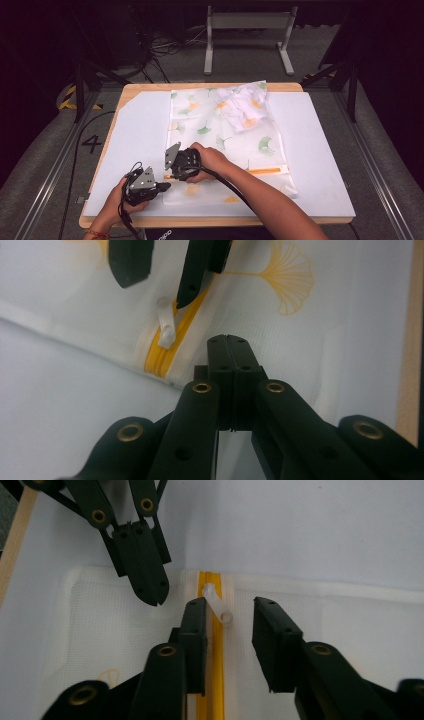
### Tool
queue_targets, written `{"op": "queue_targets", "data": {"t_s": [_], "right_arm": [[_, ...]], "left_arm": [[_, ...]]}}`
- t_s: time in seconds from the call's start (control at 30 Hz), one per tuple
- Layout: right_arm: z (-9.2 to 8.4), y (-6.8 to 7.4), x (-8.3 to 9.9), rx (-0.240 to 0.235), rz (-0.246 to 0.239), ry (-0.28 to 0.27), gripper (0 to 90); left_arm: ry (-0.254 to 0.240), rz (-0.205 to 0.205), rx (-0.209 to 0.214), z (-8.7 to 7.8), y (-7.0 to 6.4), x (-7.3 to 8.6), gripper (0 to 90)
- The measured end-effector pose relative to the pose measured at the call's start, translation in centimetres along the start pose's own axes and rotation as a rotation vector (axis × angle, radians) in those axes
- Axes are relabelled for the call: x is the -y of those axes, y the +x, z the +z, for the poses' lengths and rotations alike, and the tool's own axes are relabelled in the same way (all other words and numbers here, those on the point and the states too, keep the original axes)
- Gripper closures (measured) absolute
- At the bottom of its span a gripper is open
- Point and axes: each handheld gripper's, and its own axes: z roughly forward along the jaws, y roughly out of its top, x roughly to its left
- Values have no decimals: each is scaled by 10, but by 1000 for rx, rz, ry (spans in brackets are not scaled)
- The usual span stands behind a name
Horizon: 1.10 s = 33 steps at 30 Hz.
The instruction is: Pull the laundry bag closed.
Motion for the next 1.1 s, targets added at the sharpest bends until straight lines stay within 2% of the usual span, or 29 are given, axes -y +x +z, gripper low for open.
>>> {"op": "queue_targets", "data": {"t_s": [0.03,0.07,0.13,0.2,0.3,0.33,0.47,0.57,0.83,0.93,0.97,1.03,1.1], "right_arm": [[3,-1,-3,-16,-6,11,656],[9,-3,-7,-37,-39,55,645],[11,-3,-8,-39,-53,75,632],[20,-4,-14,-62,-62,141,614],[25,-7,-16,-69,-72,164,622],[26,-8,-17,-79,-66,162,627],[27,-6,-19,-114,-81,174,776],[27,-5,-20,-115,-68,190,823],[26,-3,-21,-101,-55,208,831],[26,-2,-20,-98,-49,200,832],[26,-2,-20,-95,-52,199,831],[26,-1,-20,-91,-48,198,831],[26,-1,-21,-85,-50,201,831]], "left_arm": [[-5,-8,6,0,1,1,900],[-13,-21,10,-1,2,3,900],[-19,-24,14,-1,3,4,900],[-16,-20,10,0,3,3,900],[-16,-19,12,0,2,4,900],[-17,-20,12,0,3,4,900],[-15,-16,15,0,3,4,900],[-16,-16,17,0,3,4,900],[-17,-31,25,0,4,4,900],[-34,-47,-4,-2,5,5,900],[-57,-57,-9,-3,7,5,900],[-69,-72,-44,-4,10,5,900],[-57,-74,-29,-2,12,4,900]]}}
